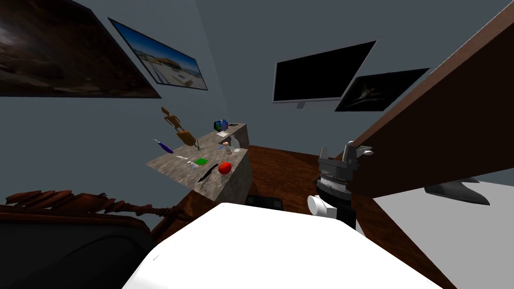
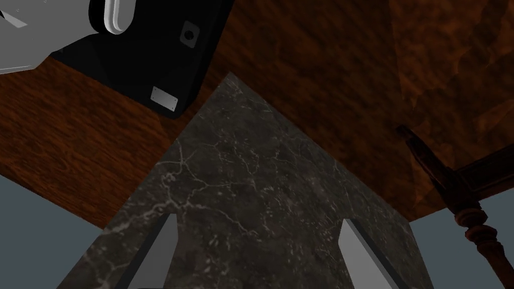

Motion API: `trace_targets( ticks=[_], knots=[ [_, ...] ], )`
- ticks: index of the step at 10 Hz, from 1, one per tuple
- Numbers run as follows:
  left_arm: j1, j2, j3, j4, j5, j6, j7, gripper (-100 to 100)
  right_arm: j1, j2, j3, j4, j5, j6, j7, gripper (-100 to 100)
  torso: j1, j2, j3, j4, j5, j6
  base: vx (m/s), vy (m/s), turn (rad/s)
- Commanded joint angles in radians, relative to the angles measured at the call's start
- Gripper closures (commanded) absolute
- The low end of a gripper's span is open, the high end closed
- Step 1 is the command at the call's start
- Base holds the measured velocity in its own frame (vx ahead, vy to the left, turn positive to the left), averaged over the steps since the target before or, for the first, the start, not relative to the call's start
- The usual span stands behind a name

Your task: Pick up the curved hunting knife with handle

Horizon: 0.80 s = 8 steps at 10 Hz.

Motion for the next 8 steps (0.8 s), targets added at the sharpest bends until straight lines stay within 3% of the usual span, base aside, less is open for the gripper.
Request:
trace_targets(
  ticks=[1,2,3,4,7,8],
  knots=[
    [0.036,0.050,0.004,0.017,-0.006,-0.013,-0.036,-100,0.000,0.000,0.000,0.000,0.000,0.000,0.000,0,0.000,0.000,0.000,0.000,0.000,0.000,0.250,-0.033,-0.002],
    [0.036,0.050,0.004,0.017,-0.006,-0.013,-0.036,-100,0.000,0.000,0.000,0.000,0.000,0.000,0.000,0,0.002,-0.001,0.000,0.000,0.000,0.000,0.229,-0.048,-0.004],
    [0.054,0.082,0.004,0.041,-0.019,-0.023,-0.064,-100,0.000,0.000,0.000,0.000,0.000,0.000,0.000,0,0.002,0.000,0.000,0.000,0.001,0.000,0.233,-0.040,0.005],
    [0.054,0.082,0.004,0.041,-0.019,-0.023,-0.064,-100,0.000,0.000,0.000,0.000,0.000,0.000,0.000,0,0.002,0.000,0.000,0.000,0.001,0.000,0.199,-0.013,0.004],
    [0.083,0.136,0.010,0.079,-0.046,-0.040,-0.118,-100,0.000,0.000,0.000,0.000,0.000,0.000,0.000,0,0.001,0.002,0.001,0.000,0.001,0.000,0.233,-0.054,0.000],
    [0.083,0.136,0.010,0.079,-0.046,-0.040,-0.118,-100,0.000,0.000,0.000,0.000,0.000,0.000,0.000,0,0.002,0.001,0.000,0.000,0.001,0.000,0.221,-0.022,-0.002]
  ],
)
